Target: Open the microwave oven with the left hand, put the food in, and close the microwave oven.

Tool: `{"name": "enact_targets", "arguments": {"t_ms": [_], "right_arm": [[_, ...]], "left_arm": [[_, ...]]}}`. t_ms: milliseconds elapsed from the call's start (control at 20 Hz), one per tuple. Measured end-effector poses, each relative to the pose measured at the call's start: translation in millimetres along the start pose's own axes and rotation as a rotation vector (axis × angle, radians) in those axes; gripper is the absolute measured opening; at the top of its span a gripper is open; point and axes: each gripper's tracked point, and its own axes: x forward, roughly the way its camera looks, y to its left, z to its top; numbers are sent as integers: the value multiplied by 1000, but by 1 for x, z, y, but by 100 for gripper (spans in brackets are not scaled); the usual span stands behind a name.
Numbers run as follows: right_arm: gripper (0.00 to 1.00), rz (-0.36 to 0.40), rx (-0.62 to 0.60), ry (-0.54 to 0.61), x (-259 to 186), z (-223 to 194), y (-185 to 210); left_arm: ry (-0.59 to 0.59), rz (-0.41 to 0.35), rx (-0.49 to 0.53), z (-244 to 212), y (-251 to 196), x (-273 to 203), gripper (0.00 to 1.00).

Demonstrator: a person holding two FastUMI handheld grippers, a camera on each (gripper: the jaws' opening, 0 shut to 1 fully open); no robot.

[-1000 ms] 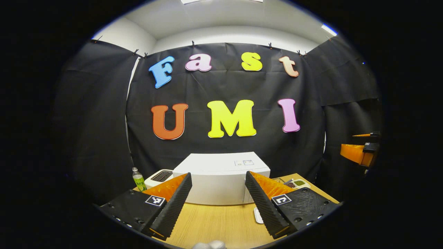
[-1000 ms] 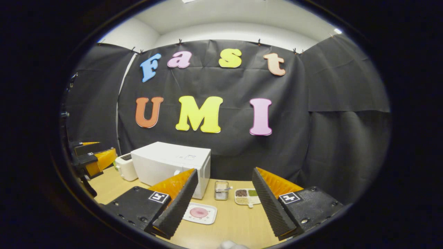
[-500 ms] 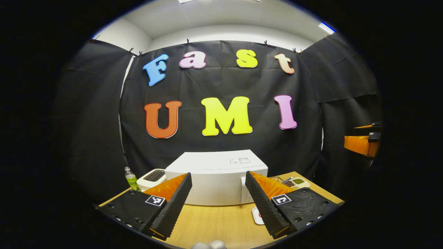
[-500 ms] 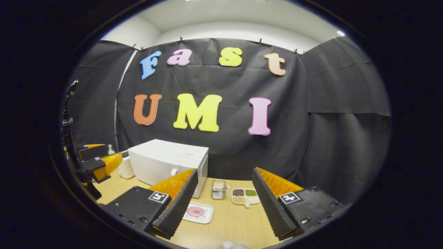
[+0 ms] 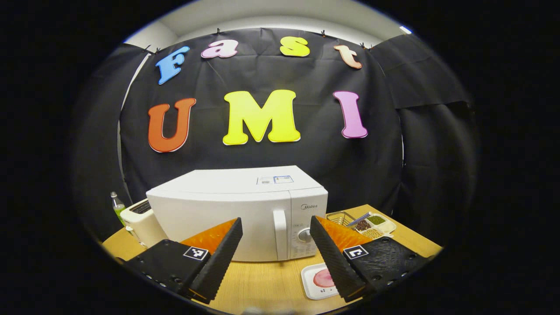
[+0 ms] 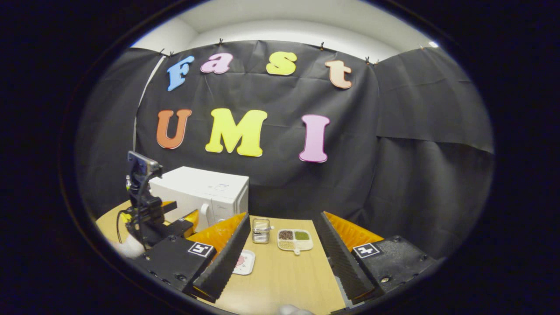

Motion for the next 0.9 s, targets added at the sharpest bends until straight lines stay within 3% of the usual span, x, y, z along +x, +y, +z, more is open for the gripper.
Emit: {"name": "enact_targets", "arguments": {"t_ms": [250,400,450,550,600,700,750,800,900], "right_arm": [[100,-57,-24,65,2,-16,-20],[100,-80,-1,94,2,-25,-26],[100,-84,2,98,2,-27,-28],[100,-88,8,109,4,-32,-28],[100,-87,11,114,4,-33,-28],[96,-86,18,118,6,-34,-27],[96,-86,20,119,6,-34,-27],[96,-85,20,117,7,-34,-26],[96,-80,18,114,6,-33,-24]], "left_arm": [[47,2,28,-42,-9,60,95],[74,22,-3,-55,-6,75,77],[70,15,-25,-55,-8,79,81],[69,22,-32,-55,-8,81,77],[67,37,-28,-55,-4,81,68],[71,31,-46,-59,-5,82,41],[80,21,-62,-60,-9,78,41],[79,13,-62,-60,-8,81,27],[84,9,-58,-61,-6,80,24]]}}
